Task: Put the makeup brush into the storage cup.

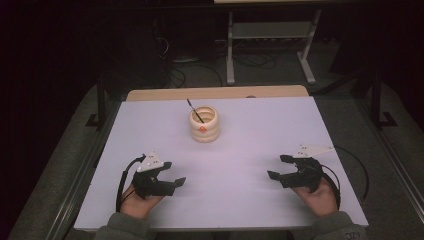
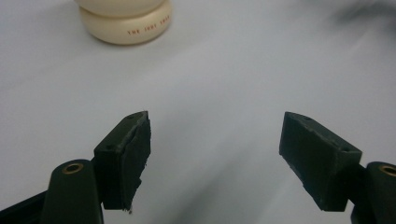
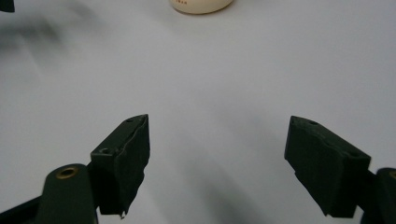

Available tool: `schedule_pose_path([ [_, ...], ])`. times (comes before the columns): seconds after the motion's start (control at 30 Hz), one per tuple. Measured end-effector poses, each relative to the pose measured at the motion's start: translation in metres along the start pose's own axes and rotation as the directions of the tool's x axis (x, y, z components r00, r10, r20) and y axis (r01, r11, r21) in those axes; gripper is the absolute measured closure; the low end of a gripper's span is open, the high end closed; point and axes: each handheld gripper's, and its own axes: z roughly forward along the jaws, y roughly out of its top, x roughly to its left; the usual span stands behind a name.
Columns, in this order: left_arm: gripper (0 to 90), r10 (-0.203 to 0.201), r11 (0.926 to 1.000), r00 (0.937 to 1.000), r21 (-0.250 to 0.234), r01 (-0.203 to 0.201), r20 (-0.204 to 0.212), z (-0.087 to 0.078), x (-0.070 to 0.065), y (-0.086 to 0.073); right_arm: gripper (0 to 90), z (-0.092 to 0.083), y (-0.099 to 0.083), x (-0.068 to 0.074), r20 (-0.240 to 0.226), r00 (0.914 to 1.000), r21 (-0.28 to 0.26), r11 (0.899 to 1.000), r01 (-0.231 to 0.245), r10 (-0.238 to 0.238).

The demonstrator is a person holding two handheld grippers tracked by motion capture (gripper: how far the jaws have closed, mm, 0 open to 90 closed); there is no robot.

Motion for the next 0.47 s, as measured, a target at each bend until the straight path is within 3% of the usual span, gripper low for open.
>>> schedule_pose_path([
  [0.27, 24.3, -0.038, 0.9990, 0.9993, -0.025, 0.038, -0.005, 0.0005, 0.0058, -0.0032, 21.3, 0.0023, -0.0014, 0.0002, 0.000, 1.0000, 0.008, 1.000, -0.002, 0.002],
  [0.47, 24.1, -0.037, 0.9988, 0.9993, -0.032, 0.037, -0.003, 0.0001, 0.0071, -0.0030, 21.1, 0.0024, -0.0015, -0.0003, 0.000, 1.0000, 0.006, 1.000, -0.006, 0.006],
])
